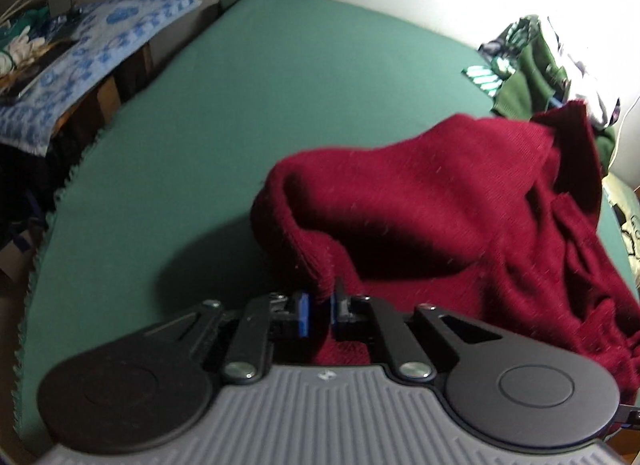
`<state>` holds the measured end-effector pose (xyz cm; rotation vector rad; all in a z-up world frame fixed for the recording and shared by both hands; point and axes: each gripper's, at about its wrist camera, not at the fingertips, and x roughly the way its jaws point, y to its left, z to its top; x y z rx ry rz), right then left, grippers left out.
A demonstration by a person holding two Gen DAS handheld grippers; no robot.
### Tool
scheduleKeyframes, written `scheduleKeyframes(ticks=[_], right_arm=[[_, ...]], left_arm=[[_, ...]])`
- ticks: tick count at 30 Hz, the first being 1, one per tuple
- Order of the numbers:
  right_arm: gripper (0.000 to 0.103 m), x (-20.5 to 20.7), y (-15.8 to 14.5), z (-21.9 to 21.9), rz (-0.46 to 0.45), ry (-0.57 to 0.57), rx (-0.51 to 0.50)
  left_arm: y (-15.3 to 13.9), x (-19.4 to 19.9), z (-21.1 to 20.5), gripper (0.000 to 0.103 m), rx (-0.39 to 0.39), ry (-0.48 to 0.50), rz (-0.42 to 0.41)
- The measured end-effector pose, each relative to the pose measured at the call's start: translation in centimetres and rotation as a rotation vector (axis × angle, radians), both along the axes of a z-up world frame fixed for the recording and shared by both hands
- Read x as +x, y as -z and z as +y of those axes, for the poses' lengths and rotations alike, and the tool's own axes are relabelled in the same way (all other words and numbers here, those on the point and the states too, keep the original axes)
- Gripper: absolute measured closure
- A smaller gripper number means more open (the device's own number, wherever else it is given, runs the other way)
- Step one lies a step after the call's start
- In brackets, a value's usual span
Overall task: Fold clothes
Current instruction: 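Lift the red sweater high with both grippers to shake it out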
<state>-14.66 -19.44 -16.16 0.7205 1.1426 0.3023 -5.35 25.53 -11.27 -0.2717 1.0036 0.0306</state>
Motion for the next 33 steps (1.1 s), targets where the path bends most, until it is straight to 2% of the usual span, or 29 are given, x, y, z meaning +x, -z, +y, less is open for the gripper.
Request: scheduleKeyframes(ticks=[4, 6, 7, 8, 11, 14, 16, 18, 23, 26, 29, 33], right_arm=[[0.049, 0.0, 0.0, 0.9, -0.026, -0.017, -0.007], [0.059, 0.1, -0.1, 1.1, -0.044, -0.029, -0.035], [0.078, 0.2, -0.1, 1.2, -0.045, -0.033, -0.054], [0.091, 0.4, 0.0, 1.3, -0.037, -0.036, -0.074], [0.091, 0.4, -0.4, 1.2, -0.067, -0.036, -0.083], [0.092, 0.2, -2.4, 1.0, -0.174, -0.048, -0.066], [0.092, 0.4, -4.0, 0.8, -0.245, -0.046, -0.038], [0.092, 0.8, -5.4, 0.5, -0.301, -0.039, -0.013], [0.092, 1.9, -7.9, 0.8, -0.412, -0.01, 0.045], [0.092, 2.8, -9.9, 1.3, -0.495, -0.018, 0.03], [0.092, 3.5, -13.0, 1.0, -0.61, -0.014, 0.05], [0.092, 4.3, -18.4, -0.2, -0.778, -0.008, 0.124]], left_arm=[[1.3, 0.2, 0.6, 0.093, -0.017, -0.018, 0.031], [1.5, 0.3, 0.6, 0.096, -0.023, -0.015, 0.031], [1.4, 0.5, 0.4, 0.098, -0.019, -0.009, 0.028], [1.4, 0.6, 0.4, 0.1, -0.018, -0.008, 0.025], [0.9, 0.8, 1.0, 0.101, -0.045, -0.032, 0.008], [-0.7, 0.5, 1.7, 0.102, -0.086, -0.065, -0.046], [-2.0, 0.3, 2.0, 0.102, -0.087, -0.068, -0.083], [-3.1, 0.2, 2.3, 0.102, -0.083, -0.071, -0.107], [-4.9, -0.6, 3.4, 0.102, -0.131, -0.111, -0.144], [-8.1, -1.5, 3.5, 0.102, -0.137, -0.127, -0.24], [-13.0, -2.5, 3.8, 0.102, -0.153, -0.13, -0.376], [-20.2, -4.0, 3.5, 0.102, -0.142, -0.116, -0.562]])
